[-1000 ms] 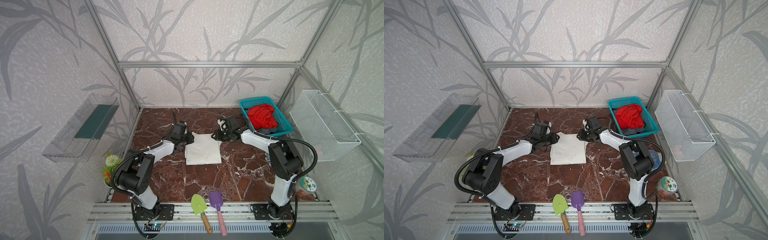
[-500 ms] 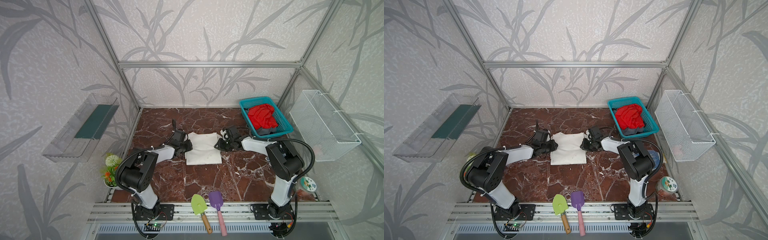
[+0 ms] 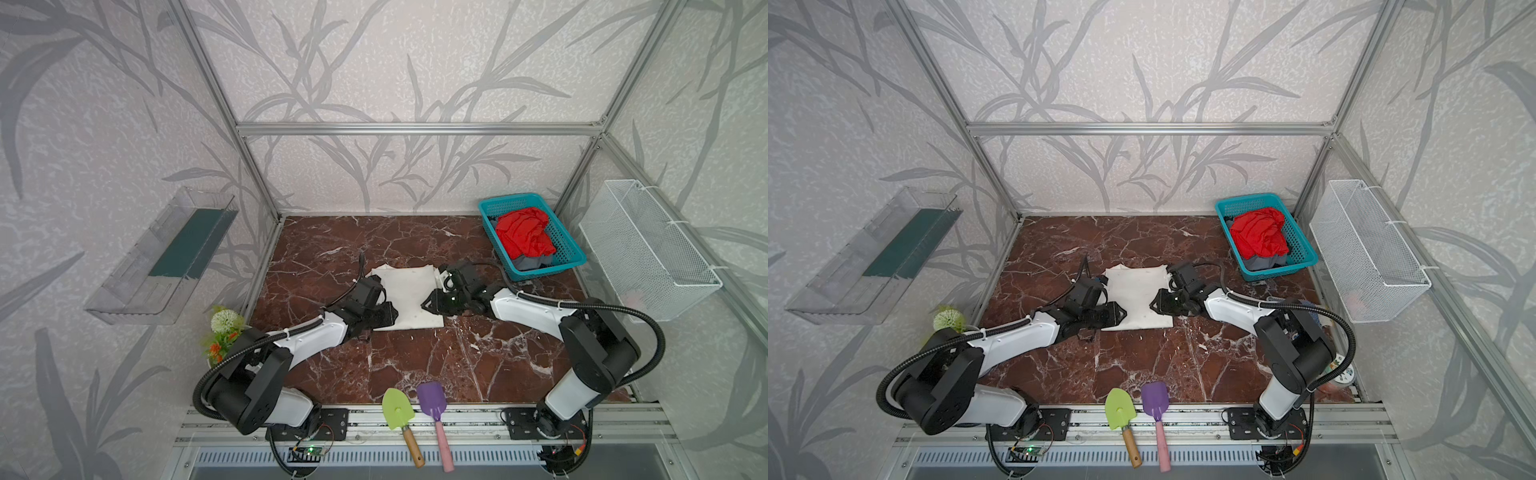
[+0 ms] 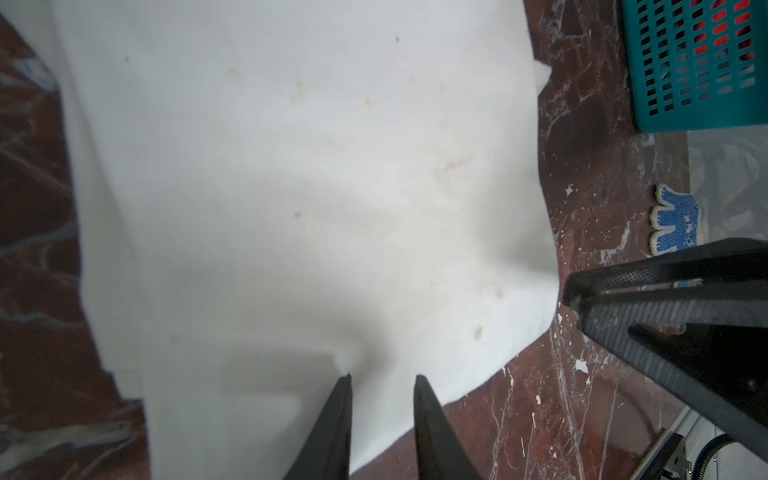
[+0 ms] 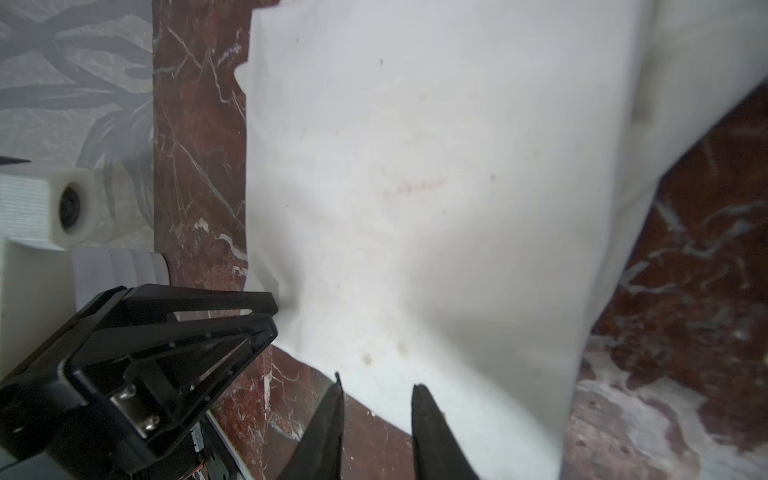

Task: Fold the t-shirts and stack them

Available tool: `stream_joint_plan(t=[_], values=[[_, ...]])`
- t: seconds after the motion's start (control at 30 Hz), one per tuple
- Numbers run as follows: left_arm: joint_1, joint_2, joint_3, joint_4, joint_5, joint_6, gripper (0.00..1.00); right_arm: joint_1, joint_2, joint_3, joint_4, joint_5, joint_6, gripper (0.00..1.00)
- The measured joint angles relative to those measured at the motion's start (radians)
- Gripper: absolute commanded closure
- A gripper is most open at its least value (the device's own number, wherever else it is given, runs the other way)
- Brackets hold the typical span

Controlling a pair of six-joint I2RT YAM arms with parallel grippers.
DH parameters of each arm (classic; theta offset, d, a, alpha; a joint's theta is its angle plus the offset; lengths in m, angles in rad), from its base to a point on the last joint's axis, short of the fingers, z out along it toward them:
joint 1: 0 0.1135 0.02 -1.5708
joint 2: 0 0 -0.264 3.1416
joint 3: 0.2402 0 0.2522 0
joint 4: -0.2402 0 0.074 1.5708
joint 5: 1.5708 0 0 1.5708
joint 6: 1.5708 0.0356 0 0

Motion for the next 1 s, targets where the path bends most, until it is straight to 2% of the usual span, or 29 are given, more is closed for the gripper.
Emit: stream_joint_plan(t=[0.23,0.47,0.6,0.8,1.0], values=[[-0.001,0.029,-0.072,0.05,-0.024,-0.021,0.73,-0.018,0.056,-0.071,0.015,-0.003,0.014,0.71],[-0.002,0.019,-0.106,0.108,-0.033,-0.029,0.72,-0.048,0.056,-0.09,0.034,-0.028,0.01,0.71],[-0.002,-0.001,-0.106,0.079,-0.039,-0.027,0.73,-0.048,0.014,-0.09,-0.033,0.006,-0.001,0.71],[-0.002,-0.135,-0.134,-0.039,-0.068,-0.028,0.73,0.002,-0.04,0.001,-0.135,0.049,-0.014,0.71],[-0.002,-0.32,-0.114,-0.206,-0.161,-0.032,0.73,0.109,0.074,0.163,-0.045,-0.003,0.008,0.71]])
